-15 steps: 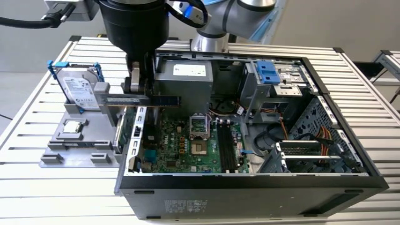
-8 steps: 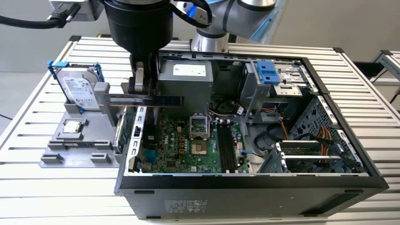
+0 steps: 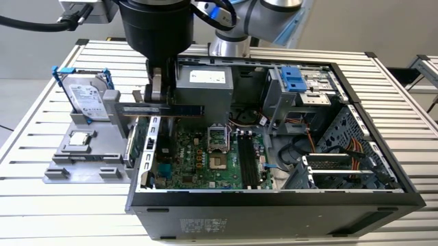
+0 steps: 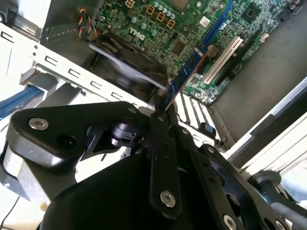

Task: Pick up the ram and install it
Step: 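Pick up the ram and move it above insertion slot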

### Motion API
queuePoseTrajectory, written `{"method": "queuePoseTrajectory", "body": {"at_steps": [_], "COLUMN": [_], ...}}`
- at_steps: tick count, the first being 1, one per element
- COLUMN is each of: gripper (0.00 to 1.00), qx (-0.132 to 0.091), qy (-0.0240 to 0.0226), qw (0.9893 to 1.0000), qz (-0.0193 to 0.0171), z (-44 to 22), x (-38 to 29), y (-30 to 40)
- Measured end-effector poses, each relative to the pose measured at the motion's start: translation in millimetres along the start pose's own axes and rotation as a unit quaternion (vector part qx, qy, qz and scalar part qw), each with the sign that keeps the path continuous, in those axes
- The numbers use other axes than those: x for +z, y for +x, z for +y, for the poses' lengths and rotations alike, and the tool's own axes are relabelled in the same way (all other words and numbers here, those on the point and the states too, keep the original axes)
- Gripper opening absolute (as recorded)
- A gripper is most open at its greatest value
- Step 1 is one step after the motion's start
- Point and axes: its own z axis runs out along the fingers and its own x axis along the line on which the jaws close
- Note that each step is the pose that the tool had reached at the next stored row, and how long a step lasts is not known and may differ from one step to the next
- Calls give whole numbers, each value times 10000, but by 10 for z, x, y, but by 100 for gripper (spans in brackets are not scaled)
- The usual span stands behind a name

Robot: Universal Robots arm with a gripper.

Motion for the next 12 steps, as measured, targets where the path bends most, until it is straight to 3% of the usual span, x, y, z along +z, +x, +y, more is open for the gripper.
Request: {"method": "queuePoseTrajectory", "body": {"at_steps": [12], "gripper": [0], "qx": [0], "qy": [0], "qw": [10000], "qz": [0], "z": [-50], "x": [-1], "y": [-1]}}
